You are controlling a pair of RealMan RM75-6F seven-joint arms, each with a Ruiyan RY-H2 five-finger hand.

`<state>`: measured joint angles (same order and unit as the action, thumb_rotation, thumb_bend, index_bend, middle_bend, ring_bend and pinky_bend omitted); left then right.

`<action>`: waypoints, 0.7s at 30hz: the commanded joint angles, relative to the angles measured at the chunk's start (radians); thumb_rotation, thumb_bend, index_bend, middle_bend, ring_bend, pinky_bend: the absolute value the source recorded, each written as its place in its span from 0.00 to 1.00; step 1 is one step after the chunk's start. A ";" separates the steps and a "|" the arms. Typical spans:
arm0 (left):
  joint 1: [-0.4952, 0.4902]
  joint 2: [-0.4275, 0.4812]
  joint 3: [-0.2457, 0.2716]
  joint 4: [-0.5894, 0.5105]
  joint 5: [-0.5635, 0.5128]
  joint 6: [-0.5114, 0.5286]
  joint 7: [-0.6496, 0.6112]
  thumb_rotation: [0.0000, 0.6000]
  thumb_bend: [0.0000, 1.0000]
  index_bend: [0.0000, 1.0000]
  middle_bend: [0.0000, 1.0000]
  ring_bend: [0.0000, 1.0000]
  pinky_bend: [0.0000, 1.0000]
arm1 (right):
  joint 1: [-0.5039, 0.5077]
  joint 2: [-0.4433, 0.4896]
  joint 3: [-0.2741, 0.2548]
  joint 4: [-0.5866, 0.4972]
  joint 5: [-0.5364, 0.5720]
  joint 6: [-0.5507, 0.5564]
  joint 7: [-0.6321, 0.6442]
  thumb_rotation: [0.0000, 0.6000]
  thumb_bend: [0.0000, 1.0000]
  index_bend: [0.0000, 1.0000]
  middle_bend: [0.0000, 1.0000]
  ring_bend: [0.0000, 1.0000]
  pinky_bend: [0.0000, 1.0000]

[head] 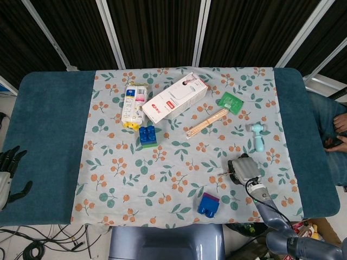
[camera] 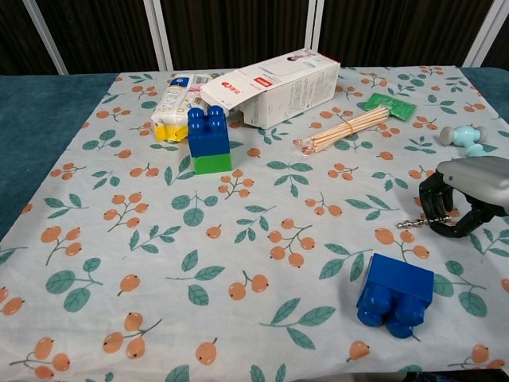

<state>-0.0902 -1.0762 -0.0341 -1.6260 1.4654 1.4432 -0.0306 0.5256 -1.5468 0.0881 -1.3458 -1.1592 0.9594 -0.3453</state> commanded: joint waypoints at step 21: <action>0.000 0.001 0.000 -0.005 -0.002 -0.001 0.002 1.00 0.33 0.09 0.01 0.01 0.02 | 0.009 0.108 0.059 -0.092 -0.019 -0.026 0.196 1.00 0.39 0.64 0.44 0.44 0.22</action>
<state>-0.0900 -1.0749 -0.0341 -1.6309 1.4631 1.4419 -0.0281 0.5308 -1.4557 0.1358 -1.4194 -1.1808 0.9362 -0.1649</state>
